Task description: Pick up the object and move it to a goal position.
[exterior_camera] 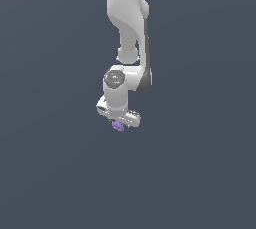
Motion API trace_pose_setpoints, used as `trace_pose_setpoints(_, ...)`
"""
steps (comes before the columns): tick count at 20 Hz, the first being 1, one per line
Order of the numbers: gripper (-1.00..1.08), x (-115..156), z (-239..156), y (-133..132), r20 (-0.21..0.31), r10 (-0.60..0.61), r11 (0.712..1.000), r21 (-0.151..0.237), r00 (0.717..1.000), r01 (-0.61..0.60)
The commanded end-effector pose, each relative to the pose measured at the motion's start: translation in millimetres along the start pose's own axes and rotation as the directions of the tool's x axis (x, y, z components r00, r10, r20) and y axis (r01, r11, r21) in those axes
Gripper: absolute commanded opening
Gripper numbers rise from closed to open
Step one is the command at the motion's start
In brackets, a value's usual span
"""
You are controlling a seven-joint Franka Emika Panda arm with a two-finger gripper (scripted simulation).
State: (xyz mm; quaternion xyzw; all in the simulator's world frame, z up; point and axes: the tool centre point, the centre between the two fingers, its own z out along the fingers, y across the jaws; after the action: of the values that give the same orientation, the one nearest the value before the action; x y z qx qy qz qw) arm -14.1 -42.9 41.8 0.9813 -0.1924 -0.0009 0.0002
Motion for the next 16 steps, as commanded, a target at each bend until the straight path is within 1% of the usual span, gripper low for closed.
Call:
trace_pose_setpoints(1, 1.0, 0.9, 2.3, -0.4, -0.002, 0.0, 1.0, 0.001, 1.0, 0.0)
trace_pose_setpoints(2, -1.0, 0.9, 2.3, -0.4, -0.002, 0.0, 1.0, 0.001, 1.0, 0.0)
trace_pose_setpoints(16, -1.0, -0.8, -0.5, 1.0, -0.002, 0.0, 1.0, 0.001, 1.0, 0.0)
